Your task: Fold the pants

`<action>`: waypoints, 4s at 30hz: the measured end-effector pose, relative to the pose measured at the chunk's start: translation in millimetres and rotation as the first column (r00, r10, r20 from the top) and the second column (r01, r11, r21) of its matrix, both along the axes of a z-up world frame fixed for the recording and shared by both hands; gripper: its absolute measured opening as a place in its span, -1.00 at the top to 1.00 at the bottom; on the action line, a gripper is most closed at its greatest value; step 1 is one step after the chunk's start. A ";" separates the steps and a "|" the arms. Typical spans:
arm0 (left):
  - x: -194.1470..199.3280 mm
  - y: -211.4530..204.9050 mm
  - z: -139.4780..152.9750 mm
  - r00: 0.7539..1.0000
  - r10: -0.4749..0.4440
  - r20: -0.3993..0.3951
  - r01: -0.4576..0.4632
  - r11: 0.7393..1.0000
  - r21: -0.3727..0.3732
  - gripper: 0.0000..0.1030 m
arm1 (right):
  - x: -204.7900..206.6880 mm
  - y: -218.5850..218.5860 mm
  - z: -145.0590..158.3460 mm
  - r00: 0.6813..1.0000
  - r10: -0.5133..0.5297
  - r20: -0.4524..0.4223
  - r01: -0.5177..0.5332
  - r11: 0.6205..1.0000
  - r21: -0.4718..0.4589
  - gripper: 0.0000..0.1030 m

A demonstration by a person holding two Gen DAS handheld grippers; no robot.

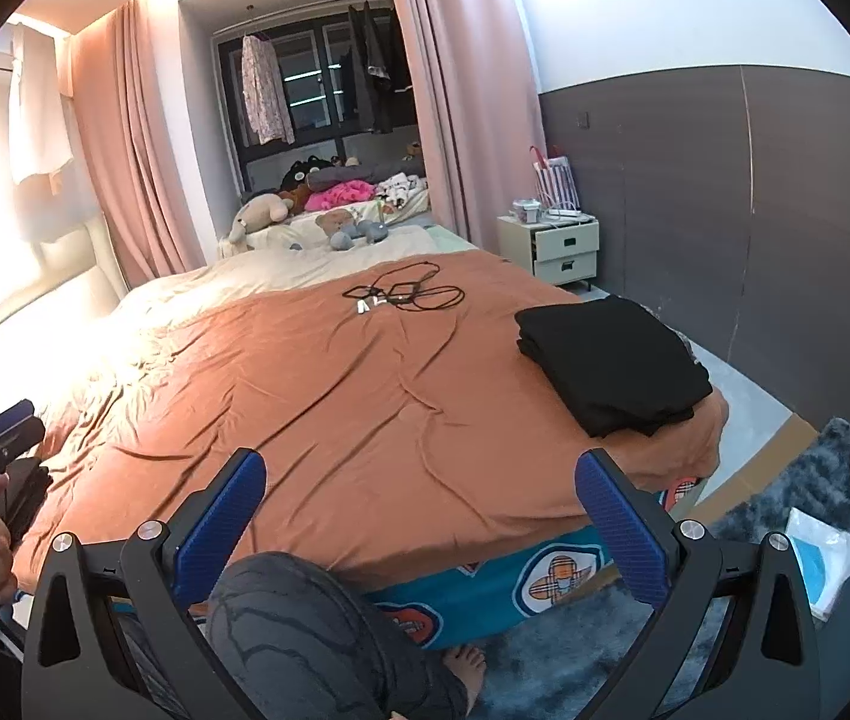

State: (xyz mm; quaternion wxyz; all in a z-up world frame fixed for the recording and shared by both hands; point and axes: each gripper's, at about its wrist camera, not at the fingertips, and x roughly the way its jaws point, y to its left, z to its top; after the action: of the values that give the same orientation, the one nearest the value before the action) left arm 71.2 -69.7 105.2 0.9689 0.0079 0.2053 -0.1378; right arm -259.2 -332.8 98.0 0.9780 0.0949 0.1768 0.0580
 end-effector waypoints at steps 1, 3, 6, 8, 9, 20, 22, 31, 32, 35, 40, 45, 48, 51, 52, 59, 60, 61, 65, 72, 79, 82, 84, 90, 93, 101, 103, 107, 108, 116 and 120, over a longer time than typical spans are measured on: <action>-3.5 2.2 -0.1 1.000 0.007 0.004 -0.007 1.000 -0.010 -0.99 | -1.8 2.0 -3.4 1.000 0.007 -0.002 -0.007 1.000 0.008 -1.00; -12.9 5.9 -1.5 1.000 0.024 0.013 -0.024 0.999 -0.023 -0.99 | -6.4 4.4 -8.6 1.000 0.014 -0.004 -0.014 1.000 0.018 -1.00; -23.4 10.8 -5.4 0.999 0.041 0.020 -0.040 0.999 -0.025 -0.99 | -12.7 13.4 -17.5 1.000 0.012 -0.012 -0.011 1.000 0.025 -1.00; -27.8 10.0 -8.6 0.998 0.049 0.026 -0.049 0.999 -0.010 -0.99 | -16.3 19.4 -20.2 1.000 0.012 -0.015 -0.012 1.000 0.024 -1.00; -30.0 9.9 -10.5 0.998 0.053 0.029 -0.053 0.999 -0.002 -0.99 | -16.8 22.4 -22.2 1.000 0.009 -0.014 -0.009 1.000 0.018 -1.00; -36.9 0.9 -40.4 0.994 0.112 0.006 -0.112 0.994 0.016 -0.99 | -9.6 42.4 -46.5 0.999 0.020 -0.031 -0.020 1.000 0.002 -1.00; -36.1 -3.8 -47.5 0.993 0.115 -0.004 -0.115 0.993 0.030 -0.99 | -11.7 42.8 -50.0 0.999 0.021 -0.032 -0.021 1.000 -0.007 -1.00; -41.0 -25.5 -71.5 0.996 0.086 -0.039 -0.084 0.995 0.055 -0.99 | -24.4 34.5 -57.0 0.999 -0.044 -0.028 0.043 0.998 -0.034 -1.00; -42.3 -26.7 -72.6 0.996 0.086 -0.037 -0.084 0.995 0.054 -0.99 | -25.4 35.9 -57.1 0.999 -0.046 -0.026 0.045 0.998 -0.037 -1.00; -46.3 -30.0 -74.4 0.996 0.080 -0.038 -0.078 0.996 0.053 -0.99 | -30.9 39.4 -54.7 0.998 -0.064 -0.015 0.063 0.997 -0.054 -1.00; -50.2 -33.1 -73.8 0.997 0.079 -0.027 -0.077 0.995 0.063 -0.99 | -38.3 46.4 -58.3 0.998 -0.060 -0.006 0.059 0.997 -0.059 -1.00; -50.0 -32.9 -74.3 0.996 0.083 -0.032 -0.081 0.995 0.065 -0.99 | -45.1 47.3 -59.4 0.998 -0.064 -0.004 0.064 0.997 -0.054 -1.00; -51.7 -31.4 -74.2 0.996 0.083 -0.031 -0.081 0.995 0.060 -0.99 | -46.3 44.3 -58.7 0.998 -0.068 -0.005 0.068 0.997 -0.048 -1.00; -52.3 -30.5 -73.5 0.996 0.087 -0.029 -0.086 0.995 0.058 -0.99 | -46.3 43.4 -58.3 0.997 -0.073 -0.008 0.073 0.996 -0.047 -1.00; -52.6 -30.5 -73.5 0.996 0.088 -0.030 -0.086 0.995 0.055 -0.99 | -46.2 43.2 -58.2 0.997 -0.072 -0.009 0.072 0.996 -0.046 -1.00; -56.4 -29.8 -72.8 0.996 0.088 -0.025 -0.086 0.995 0.049 -0.99 | -40.3 36.8 -56.1 0.998 -0.064 -0.011 0.064 0.997 -0.052 -1.00; -57.2 -29.9 -72.5 0.996 0.089 -0.024 -0.087 0.995 0.050 -0.99 | -40.1 35.9 -56.1 0.998 -0.063 -0.011 0.063 0.997 -0.052 -1.00; -58.0 -29.7 -72.4 0.996 0.089 -0.023 -0.087 0.995 0.049 -0.99 | -40.4 35.6 -55.6 0.998 -0.062 -0.010 0.062 0.997 -0.053 -1.00; -58.6 -29.5 -72.2 0.996 0.088 -0.022 -0.087 0.995 0.048 -0.99 | -38.5 31.9 -56.5 0.998 -0.059 -0.011 0.059 0.997 -0.054 -1.00; -59.7 -30.3 -71.9 0.996 0.089 -0.022 -0.088 0.995 0.047 -0.99 | -37.1 29.2 -55.9 0.998 -0.054 -0.011 0.053 0.997 -0.056 -1.00; -59.8 -30.6 -71.4 0.996 0.089 -0.021 -0.088 0.995 0.047 -0.99 | -35.9 26.7 -56.5 0.999 -0.052 -0.009 0.051 0.997 -0.056 -1.00; -60.4 -31.4 -70.8 0.996 0.089 -0.019 -0.088 0.995 0.047 -0.99 | -35.8 26.9 -56.6 0.999 -0.052 -0.009 0.051 0.997 -0.057 -1.00; -61.6 -32.6 -69.7 0.996 0.090 -0.019 -0.089 0.995 0.046 -0.99 | -35.8 26.8 -56.6 0.999 -0.052 -0.009 0.051 0.997 -0.057 -1.00; -62.2 -33.7 -68.9 0.996 0.090 -0.018 -0.089 0.995 0.046 -0.99 | -36.1 26.4 -56.5 0.999 -0.053 -0.012 0.052 0.997 -0.057 -1.00; -62.1 -33.8 -69.2 0.996 0.089 -0.021 -0.088 0.995 0.046 -0.99 | -36.6 26.3 -55.8 0.999 -0.052 -0.010 0.052 0.997 -0.054 -1.00; -64.9 -38.7 -65.3 0.996 0.089 -0.031 -0.087 0.995 0.044 -0.99 | -40.6 29.4 -56.0 0.999 -0.049 -0.012 0.048 0.998 -0.049 -1.00; -66.0 -40.0 -63.9 0.996 0.090 -0.030 -0.088 0.995 0.047 -0.99 | -40.6 28.7 -56.4 0.999 -0.048 -0.013 0.047 0.998 -0.043 -1.00; -68.0 -41.9 -63.3 0.996 0.088 -0.026 -0.086 0.995 0.058 -0.99 | -40.1 27.6 -56.9 0.999 -0.050 -0.017 0.049 0.998 -0.036 -1.00; -68.2 -42.4 -62.9 0.996 0.088 -0.025 -0.087 0.995 0.057 -0.99 | -39.9 27.6 -56.5 0.999 -0.049 -0.017 0.049 0.998 -0.037 -1.00; -68.3 -47.2 -65.9 0.996 0.088 -0.033 -0.086 0.995 0.055 -0.99 | -41.4 26.9 -57.3 0.998 -0.055 -0.015 0.055 0.998 -0.038 -1.00; -67.9 -50.6 -68.0 0.996 0.083 -0.035 -0.080 0.994 0.069 -0.99 | -40.6 26.5 -60.8 0.998 -0.059 -0.025 0.058 0.998 -0.028 -1.00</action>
State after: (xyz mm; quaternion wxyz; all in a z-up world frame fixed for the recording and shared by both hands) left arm 3.3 -120.3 37.2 0.9689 0.0299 0.2282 -0.0912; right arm -299.8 -306.4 37.1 0.9781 0.0873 0.1873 0.0258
